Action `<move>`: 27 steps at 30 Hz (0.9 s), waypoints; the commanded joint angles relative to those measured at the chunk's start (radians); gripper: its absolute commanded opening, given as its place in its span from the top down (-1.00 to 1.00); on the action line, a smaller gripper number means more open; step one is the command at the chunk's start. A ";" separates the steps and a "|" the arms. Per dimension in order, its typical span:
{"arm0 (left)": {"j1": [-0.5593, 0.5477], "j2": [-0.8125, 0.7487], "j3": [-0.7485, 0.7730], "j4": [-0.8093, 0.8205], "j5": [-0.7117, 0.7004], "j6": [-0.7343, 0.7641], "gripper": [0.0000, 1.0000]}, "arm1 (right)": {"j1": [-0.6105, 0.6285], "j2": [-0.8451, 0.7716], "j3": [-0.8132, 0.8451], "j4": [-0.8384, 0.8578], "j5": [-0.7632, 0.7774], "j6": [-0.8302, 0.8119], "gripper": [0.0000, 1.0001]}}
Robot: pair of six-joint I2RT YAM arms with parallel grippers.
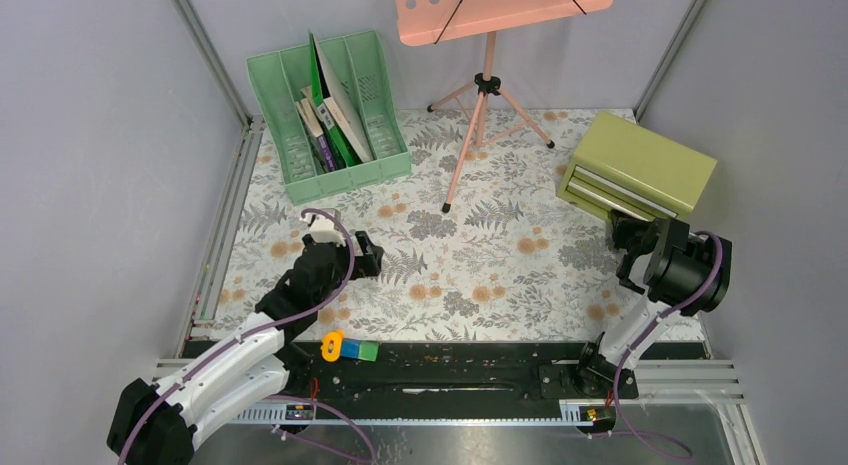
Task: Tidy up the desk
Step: Close the drawer in the storage box, then reset both arms
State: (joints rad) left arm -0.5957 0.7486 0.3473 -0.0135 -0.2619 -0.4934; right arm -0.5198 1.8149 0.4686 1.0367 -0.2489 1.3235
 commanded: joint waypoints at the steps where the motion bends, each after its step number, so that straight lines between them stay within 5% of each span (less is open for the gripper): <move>1: -0.004 0.003 0.047 0.024 -0.022 0.015 -0.97 | -0.004 -0.021 0.023 0.082 -0.015 -0.012 1.00; 10: -0.004 -0.009 0.044 0.021 -0.028 0.000 -0.97 | -0.003 -0.278 -0.130 -0.080 -0.083 -0.123 1.00; 15: 0.000 -0.025 0.033 0.023 -0.036 -0.011 -0.98 | -0.002 -0.563 -0.208 -0.353 -0.124 -0.241 1.00; 21: 0.005 0.000 0.048 0.015 -0.036 -0.016 -0.98 | -0.001 -0.962 -0.223 -0.831 -0.129 -0.432 0.47; 27: 0.013 0.006 0.050 0.015 -0.028 -0.024 -0.97 | -0.002 -1.146 -0.205 -1.079 -0.139 -0.573 -0.37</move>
State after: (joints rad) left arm -0.5911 0.7567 0.3481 -0.0143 -0.2680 -0.5064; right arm -0.5198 0.7238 0.2417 0.2207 -0.3614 0.9161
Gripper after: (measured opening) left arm 0.986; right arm 0.572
